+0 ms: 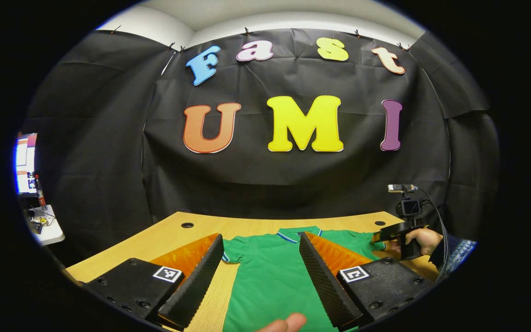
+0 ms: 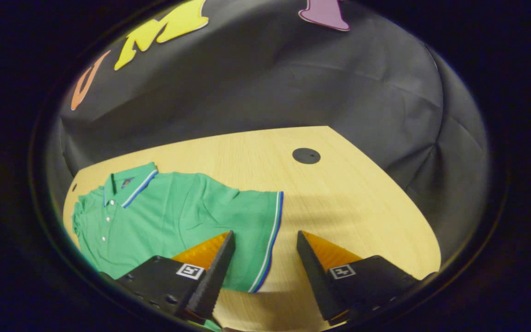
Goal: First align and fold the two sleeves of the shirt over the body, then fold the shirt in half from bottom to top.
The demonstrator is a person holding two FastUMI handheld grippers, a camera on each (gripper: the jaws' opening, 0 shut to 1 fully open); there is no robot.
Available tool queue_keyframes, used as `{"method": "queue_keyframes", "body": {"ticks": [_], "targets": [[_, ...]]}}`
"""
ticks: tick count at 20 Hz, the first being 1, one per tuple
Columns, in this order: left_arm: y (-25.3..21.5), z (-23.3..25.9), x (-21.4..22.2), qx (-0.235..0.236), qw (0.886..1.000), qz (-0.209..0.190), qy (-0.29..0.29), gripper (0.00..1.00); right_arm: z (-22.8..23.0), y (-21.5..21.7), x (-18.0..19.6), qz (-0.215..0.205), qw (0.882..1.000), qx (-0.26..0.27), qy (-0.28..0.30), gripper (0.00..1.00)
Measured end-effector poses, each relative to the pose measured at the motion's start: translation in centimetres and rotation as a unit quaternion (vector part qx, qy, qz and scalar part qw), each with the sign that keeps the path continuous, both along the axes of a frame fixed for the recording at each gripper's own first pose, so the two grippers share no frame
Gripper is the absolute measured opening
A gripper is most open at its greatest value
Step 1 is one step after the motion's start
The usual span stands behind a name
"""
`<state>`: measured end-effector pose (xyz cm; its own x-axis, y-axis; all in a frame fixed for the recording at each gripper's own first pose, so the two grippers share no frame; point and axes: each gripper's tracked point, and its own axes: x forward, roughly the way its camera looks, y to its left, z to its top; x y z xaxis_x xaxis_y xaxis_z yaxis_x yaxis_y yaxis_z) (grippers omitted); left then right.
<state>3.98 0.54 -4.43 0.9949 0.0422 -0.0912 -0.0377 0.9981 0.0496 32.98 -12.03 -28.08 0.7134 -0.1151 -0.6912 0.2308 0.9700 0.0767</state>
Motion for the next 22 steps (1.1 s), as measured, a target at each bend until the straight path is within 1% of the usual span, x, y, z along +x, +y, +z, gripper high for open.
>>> {"method": "queue_keyframes", "body": {"ticks": [1, 2, 4, 5, 6, 7, 8, 10, 13, 15, 16, 19, 20, 22], "targets": [[0.0, 0.0, 0.0, 0.000, 1.000, 0.001, -0.001, 1.00, 0.1, -0.3, 0.3, -0.003, 1.000, 0.000, -0.006, 0.76], [0.2, -0.1, 0.1, 0.000, 1.000, 0.002, -0.001, 1.00, 0.0, 0.0, 0.5, -0.001, 1.000, 0.011, -0.006, 0.65], [0.2, -0.1, 0.0, 0.000, 1.000, 0.004, 0.000, 1.00, 0.1, 0.7, 0.8, 0.003, 1.000, 0.026, -0.011, 0.34], [0.3, -0.1, 0.0, 0.001, 1.000, 0.006, 0.001, 1.00, 0.1, 0.9, 0.9, 0.007, 1.000, 0.028, -0.011, 0.23], [0.4, 0.0, 0.0, 0.001, 1.000, 0.007, -0.001, 1.00, 0.0, 0.8, 1.1, 0.015, 1.000, 0.023, -0.012, 0.14], [0.5, 0.1, 0.0, 0.002, 1.000, 0.008, -0.002, 1.00, 0.0, 0.8, 1.3, 0.019, 0.999, 0.024, -0.010, 0.15], [0.6, 0.2, 0.0, 0.003, 1.000, 0.009, -0.004, 1.00, 0.3, 0.9, 1.3, 0.014, 1.000, 0.026, -0.008, 0.05], [0.9, 0.4, 0.0, 0.004, 1.000, 0.013, -0.006, 1.00, 0.6, 1.0, 1.3, 0.012, 1.000, 0.017, -0.006, 0.05], [1.3, 0.3, 0.1, 0.006, 1.000, 0.016, -0.006, 1.00, 2.8, 1.7, 1.7, 0.045, 0.998, -0.038, -0.033, 0.04], [0.9, 0.3, 0.2, 0.005, 1.000, 0.008, -0.006, 1.00, 4.9, 2.6, 1.8, 0.063, 0.994, -0.079, -0.051, 0.05], [0.7, 0.3, 0.1, 0.006, 1.000, 0.005, -0.004, 1.00, 5.9, 3.5, 1.9, 0.072, 0.991, -0.091, -0.062, 0.04], [1.7, 0.6, 0.2, 0.010, 1.000, 0.023, -0.012, 1.00, 7.7, 6.7, 2.1, 0.098, 0.987, -0.101, -0.083, 0.05], [2.1, 0.7, 0.2, 0.013, 0.999, 0.031, -0.013, 1.00, 8.1, 8.1, 2.1, 0.108, 0.986, -0.097, -0.086, 0.05], [2.2, 0.1, 0.2, 0.016, 0.999, 0.033, -0.006, 1.00, 8.2, 11.0, 1.8, 0.131, 0.984, -0.086, -0.088, 0.05]]}}
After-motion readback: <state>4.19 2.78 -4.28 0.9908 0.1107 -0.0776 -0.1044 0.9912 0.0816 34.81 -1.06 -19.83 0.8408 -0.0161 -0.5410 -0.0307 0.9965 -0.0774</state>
